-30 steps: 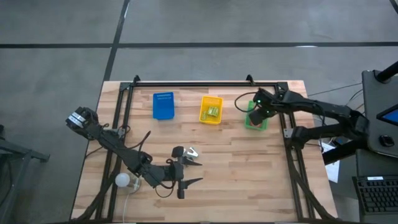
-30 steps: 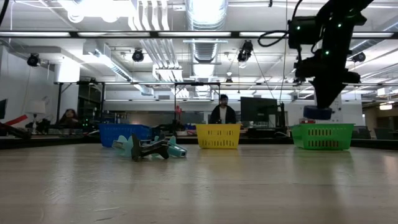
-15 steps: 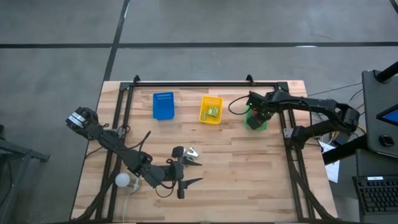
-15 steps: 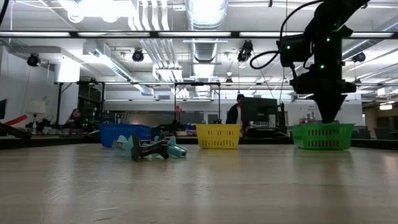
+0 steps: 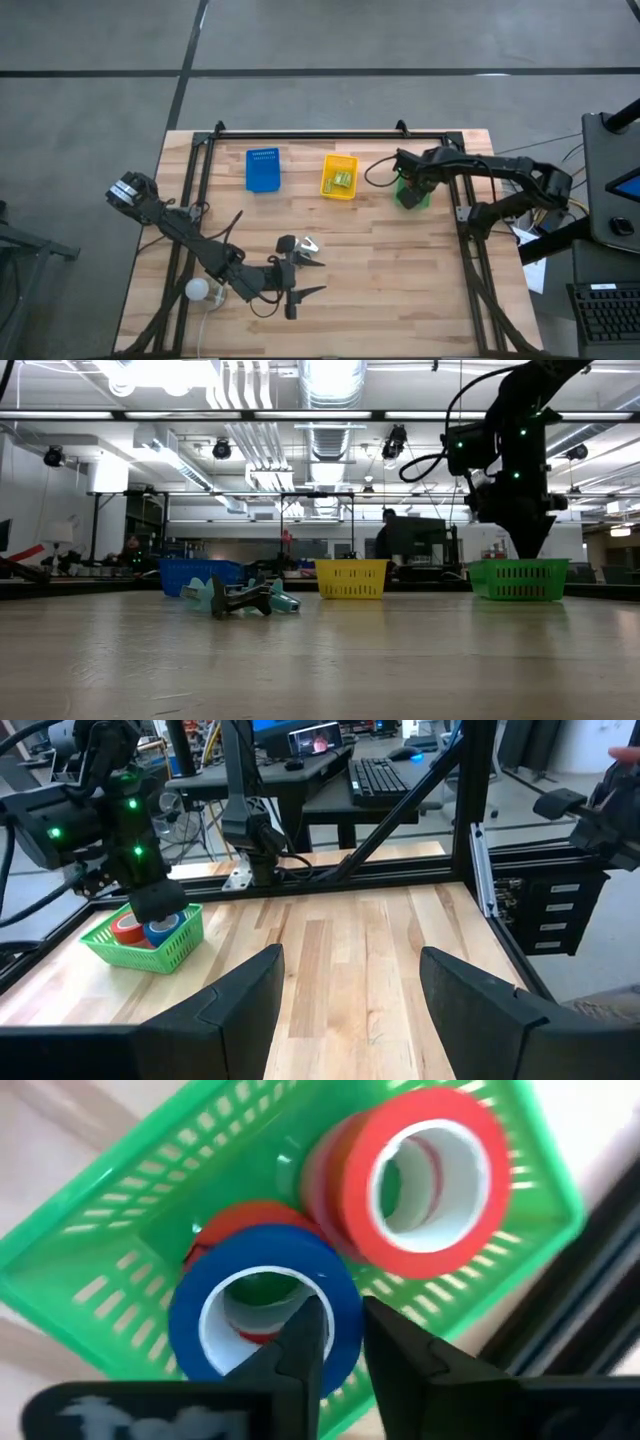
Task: Pick and place Stapler, Stapler remover, tape
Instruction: Put the blue tape into the green bin, then put the black staple remover into the blue bin
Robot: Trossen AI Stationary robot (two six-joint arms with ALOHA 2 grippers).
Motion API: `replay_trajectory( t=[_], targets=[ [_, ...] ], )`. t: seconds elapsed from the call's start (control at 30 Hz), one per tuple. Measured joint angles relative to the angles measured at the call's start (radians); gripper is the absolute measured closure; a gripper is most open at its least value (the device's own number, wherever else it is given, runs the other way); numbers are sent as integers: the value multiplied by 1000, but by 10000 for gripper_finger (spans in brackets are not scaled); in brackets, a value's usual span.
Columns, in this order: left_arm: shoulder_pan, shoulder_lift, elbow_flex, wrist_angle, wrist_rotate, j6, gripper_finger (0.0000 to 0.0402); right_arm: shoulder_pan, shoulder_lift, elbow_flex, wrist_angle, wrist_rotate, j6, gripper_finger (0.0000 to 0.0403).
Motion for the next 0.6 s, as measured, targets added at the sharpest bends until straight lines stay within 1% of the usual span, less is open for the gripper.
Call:
replay_trajectory(
  t=[0.1, 0.33, 0.5, 0.6],
  targets=[
    [0, 0, -4, 0, 0, 0, 163, -1, -26, 0, 0, 16, 1, 300],
    [2, 0, -30, 9, -1, -2, 163, 1, -116, 0, 0, 7, 3, 218],
    [6, 0, -52, 1, -23, -12, 163, 3, -212, 0, 11, -57, 12, 189],
    [6, 0, -61, -38, -97, -65, 163, 16, -274, 0, 14, -70, 35, 181]
  ],
)
